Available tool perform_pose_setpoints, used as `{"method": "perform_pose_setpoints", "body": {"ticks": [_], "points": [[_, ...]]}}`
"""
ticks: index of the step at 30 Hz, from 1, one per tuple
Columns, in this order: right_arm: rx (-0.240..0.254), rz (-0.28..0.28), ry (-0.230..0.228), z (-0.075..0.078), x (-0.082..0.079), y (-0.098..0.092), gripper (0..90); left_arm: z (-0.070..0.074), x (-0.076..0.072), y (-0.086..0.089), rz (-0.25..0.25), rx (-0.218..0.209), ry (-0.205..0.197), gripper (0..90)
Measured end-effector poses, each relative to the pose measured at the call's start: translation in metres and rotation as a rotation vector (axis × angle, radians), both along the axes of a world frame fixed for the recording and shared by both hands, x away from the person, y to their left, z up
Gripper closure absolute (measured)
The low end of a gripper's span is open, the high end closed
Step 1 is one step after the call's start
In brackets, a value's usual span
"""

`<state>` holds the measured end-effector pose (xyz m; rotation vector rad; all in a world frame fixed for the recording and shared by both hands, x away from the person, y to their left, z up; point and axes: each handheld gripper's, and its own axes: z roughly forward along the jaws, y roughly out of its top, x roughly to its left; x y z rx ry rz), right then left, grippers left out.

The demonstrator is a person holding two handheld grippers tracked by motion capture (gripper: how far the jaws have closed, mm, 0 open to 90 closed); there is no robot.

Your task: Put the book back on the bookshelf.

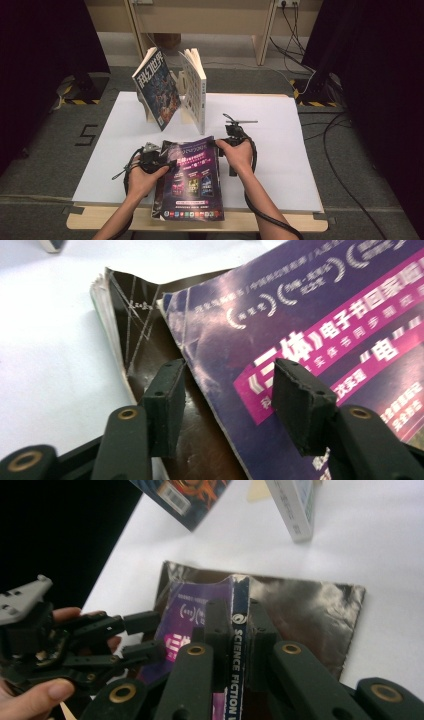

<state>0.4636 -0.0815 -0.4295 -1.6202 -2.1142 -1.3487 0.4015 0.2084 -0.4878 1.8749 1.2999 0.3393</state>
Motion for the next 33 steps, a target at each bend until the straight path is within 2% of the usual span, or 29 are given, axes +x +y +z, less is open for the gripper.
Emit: {"method": "perform_pose_setpoints", "body": {"ticks": [9,15,23,33], "points": [[-0.004,-0.030,-0.068,0.019,-0.004,-0.001,84.6,0.011,-0.003,0.003,0.019,-0.015,-0.053,44.2],[-0.014,-0.058,-0.142,0.033,-0.007,-0.001,84.6,0.020,-0.004,0.002,0.017,-0.028,-0.081,43.3],[-0.020,-0.096,-0.236,0.051,-0.011,0.003,84.6,0.027,-0.003,0.002,0.015,-0.035,-0.097,42.4],[-0.005,-0.130,-0.296,0.063,-0.011,0.010,84.6,0.035,-0.001,0.003,0.018,-0.032,-0.121,40.9]]}}
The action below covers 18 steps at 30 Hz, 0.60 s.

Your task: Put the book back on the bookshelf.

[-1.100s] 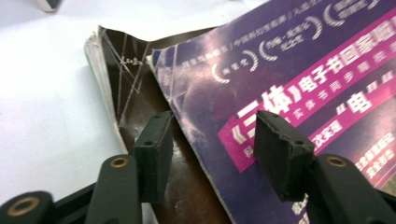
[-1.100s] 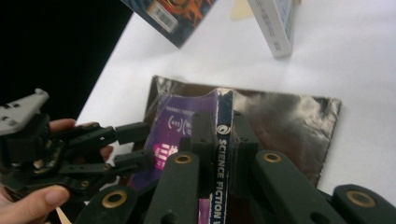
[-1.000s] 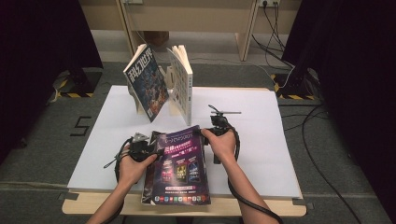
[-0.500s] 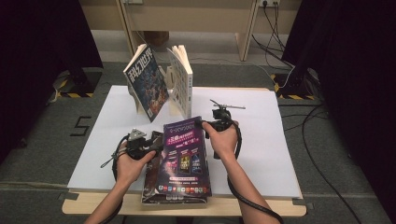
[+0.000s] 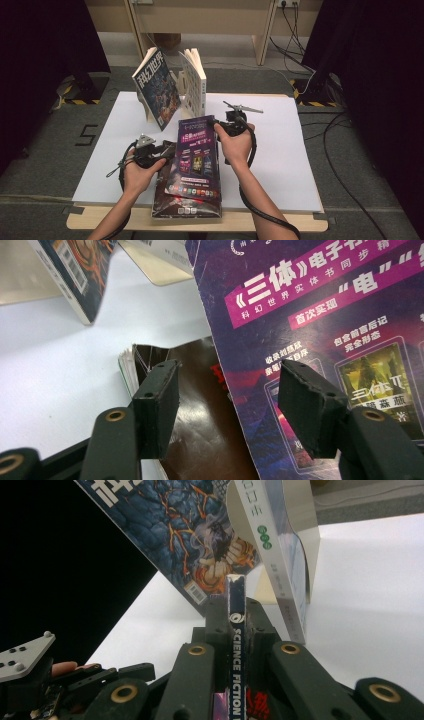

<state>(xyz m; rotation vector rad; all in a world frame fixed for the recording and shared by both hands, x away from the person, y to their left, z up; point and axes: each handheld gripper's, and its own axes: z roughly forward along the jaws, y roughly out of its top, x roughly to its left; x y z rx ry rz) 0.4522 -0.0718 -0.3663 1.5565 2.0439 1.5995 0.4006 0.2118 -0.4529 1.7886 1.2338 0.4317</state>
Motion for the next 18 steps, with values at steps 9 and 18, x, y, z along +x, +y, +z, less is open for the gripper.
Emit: {"method": "perform_pose_setpoints", "body": {"ticks": [9,18], "points": [[-0.001,-0.010,-0.030,0.008,0.001,0.007,84.6,0.009,0.002,0.000,-0.005,0.005,-0.018,40.3],[0.001,-0.015,-0.046,0.014,0.002,0.011,84.6,0.018,0.003,-0.004,-0.017,-0.009,-0.033,40.4]]}}
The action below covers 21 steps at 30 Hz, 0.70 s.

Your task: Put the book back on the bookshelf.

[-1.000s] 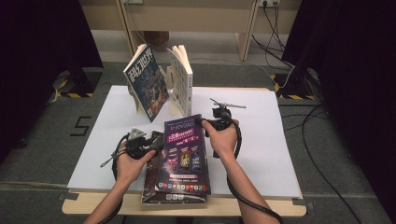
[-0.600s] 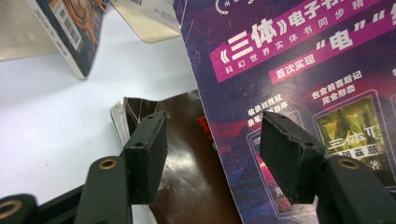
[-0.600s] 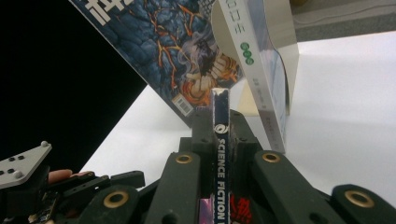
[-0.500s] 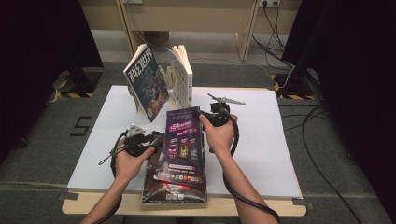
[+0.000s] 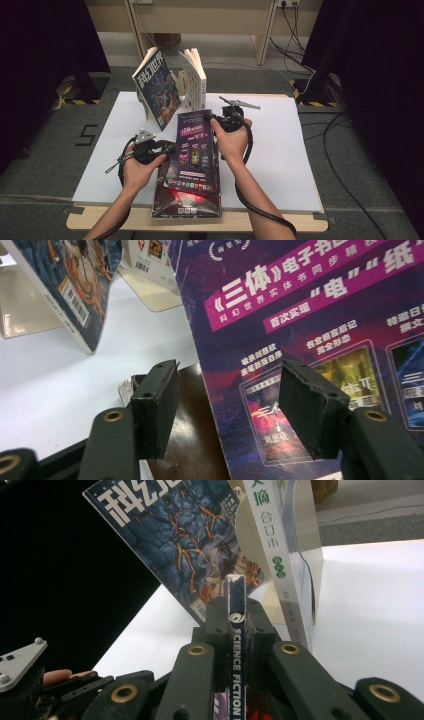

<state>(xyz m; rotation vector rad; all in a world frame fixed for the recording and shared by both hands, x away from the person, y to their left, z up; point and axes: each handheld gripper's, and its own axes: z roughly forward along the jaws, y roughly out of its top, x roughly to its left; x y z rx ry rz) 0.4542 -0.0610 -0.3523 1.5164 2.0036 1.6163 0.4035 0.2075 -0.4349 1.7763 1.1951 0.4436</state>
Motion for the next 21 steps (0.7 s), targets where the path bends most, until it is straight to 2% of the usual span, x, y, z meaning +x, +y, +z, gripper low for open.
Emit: {"method": "perform_pose_setpoints", "body": {"ticks": [6,10,16,21], "points": [[0.000,-0.008,-0.022,0.004,0.001,0.003,84.6,0.004,0.001,-0.001,-0.004,-0.005,-0.005,40.5],[0.005,-0.015,-0.026,0.005,0.001,0.005,84.6,0.005,0.001,-0.001,-0.003,0.012,-0.012,40.5],[0.007,-0.023,-0.039,0.007,0.003,0.009,84.6,0.008,0.002,-0.002,-0.008,-0.001,-0.014,40.3],[0.008,-0.024,-0.047,0.009,0.005,0.014,84.6,0.012,0.001,-0.003,-0.011,0.004,-0.024,40.1]]}}
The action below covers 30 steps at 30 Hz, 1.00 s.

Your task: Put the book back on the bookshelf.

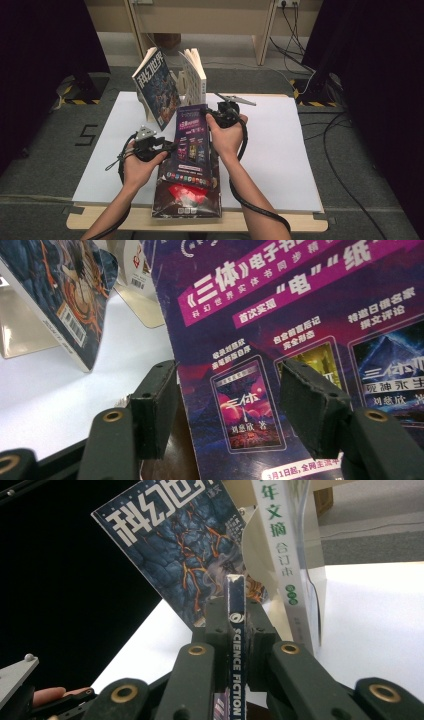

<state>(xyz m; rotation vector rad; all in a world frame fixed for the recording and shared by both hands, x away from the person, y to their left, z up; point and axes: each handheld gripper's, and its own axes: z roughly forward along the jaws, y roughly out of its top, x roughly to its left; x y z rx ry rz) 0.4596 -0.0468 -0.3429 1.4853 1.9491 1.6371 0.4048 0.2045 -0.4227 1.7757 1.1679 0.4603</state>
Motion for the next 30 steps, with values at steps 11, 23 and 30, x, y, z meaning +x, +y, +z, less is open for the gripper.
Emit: {"method": "perform_pose_setpoints", "body": {"ticks": [11,23,30], "points": [[-0.002,-0.004,-0.015,0.007,0.005,0.009,84.6,0.007,0.001,0.002,0.002,-0.003,-0.019,40.2],[0.002,-0.019,-0.038,0.010,0.008,0.014,84.6,0.015,0.002,0.002,0.003,0.006,-0.036,40.1],[-0.002,-0.028,-0.041,0.012,0.011,0.016,84.6,0.021,0.003,0.000,-0.008,0.006,-0.041,39.9]]}}
